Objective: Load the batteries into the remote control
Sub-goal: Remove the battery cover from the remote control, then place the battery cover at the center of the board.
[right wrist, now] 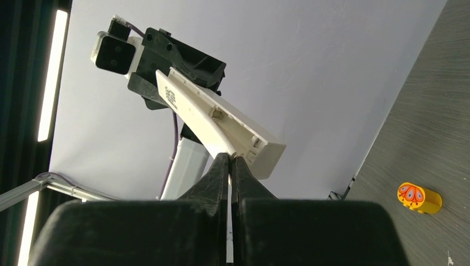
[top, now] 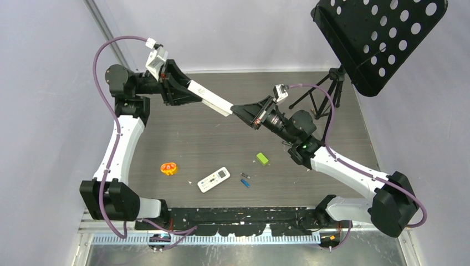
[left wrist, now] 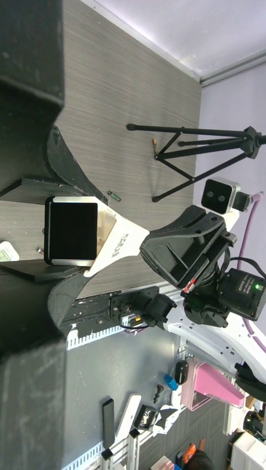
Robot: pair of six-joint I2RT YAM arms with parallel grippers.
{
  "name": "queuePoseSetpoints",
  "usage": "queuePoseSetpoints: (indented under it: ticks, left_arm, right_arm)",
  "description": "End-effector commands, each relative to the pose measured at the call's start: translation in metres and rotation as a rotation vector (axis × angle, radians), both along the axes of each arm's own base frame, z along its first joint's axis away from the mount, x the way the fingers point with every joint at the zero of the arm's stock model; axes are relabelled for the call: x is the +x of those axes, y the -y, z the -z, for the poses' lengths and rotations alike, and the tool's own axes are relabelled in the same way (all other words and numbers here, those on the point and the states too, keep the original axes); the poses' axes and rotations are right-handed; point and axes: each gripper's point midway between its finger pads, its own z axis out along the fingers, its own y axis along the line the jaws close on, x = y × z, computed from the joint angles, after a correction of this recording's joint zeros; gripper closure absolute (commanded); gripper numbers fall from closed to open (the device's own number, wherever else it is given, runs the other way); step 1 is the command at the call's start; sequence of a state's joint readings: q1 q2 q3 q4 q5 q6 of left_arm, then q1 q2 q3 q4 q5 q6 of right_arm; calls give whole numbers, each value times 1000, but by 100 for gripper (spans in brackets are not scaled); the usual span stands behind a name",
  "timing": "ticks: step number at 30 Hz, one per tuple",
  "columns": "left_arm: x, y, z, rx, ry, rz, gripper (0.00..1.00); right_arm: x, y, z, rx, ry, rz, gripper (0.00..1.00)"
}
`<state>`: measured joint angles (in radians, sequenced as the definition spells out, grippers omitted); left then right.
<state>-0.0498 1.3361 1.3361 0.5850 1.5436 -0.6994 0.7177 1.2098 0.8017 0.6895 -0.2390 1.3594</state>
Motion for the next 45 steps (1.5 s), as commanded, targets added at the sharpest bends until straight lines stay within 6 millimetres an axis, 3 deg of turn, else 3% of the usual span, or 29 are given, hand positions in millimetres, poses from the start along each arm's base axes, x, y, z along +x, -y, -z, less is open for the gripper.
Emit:
queuePoseSetpoints:
  ticks: [1,4,9,13,17,20,26,32,34,38,39,41,43,45]
  left_arm:
    - [14,-7,6,-21,-17,-63,100]
    - [34,-21,31,-34,-128,-138,100]
    - [47,-31,69,-55,-250,-216,100]
    - [56,-37,80,-57,-272,-296,100]
    - [60,-40,88,-7,-255,-400,100]
    - [55,-33,79,-12,-236,-378,100]
    - [41,-20,65,-33,-189,-328,100]
    - [29,-3,62,-32,-179,-254,100]
    - [26,0,57,-38,-186,-229,100]
    - [22,4,54,-44,-155,-207,100]
    - [22,5,55,-43,-158,-200,100]
    - [21,9,56,-41,-167,-179,100]
    - [20,15,57,-38,-185,-148,100]
    - [19,22,57,-38,-198,-119,100]
  right_arm:
    - [3,8,-14,-20,39,55,100]
    - [13,18,-11,-51,47,125,100]
    - [36,42,-1,-148,45,291,100]
    - [64,69,30,-288,-53,481,100]
    - [84,90,82,-468,-153,613,100]
    - [95,101,124,-579,-220,652,100]
    - [111,104,200,-756,-288,613,100]
    - [117,102,246,-861,-354,541,96]
    - [116,105,251,-877,-369,538,85]
    - [109,116,248,-930,-380,548,49]
    - [106,120,241,-948,-376,549,32]
    - [101,115,222,-961,-303,494,15]
    - [89,101,196,-952,-186,384,14]
    - [64,77,164,-901,-8,201,15]
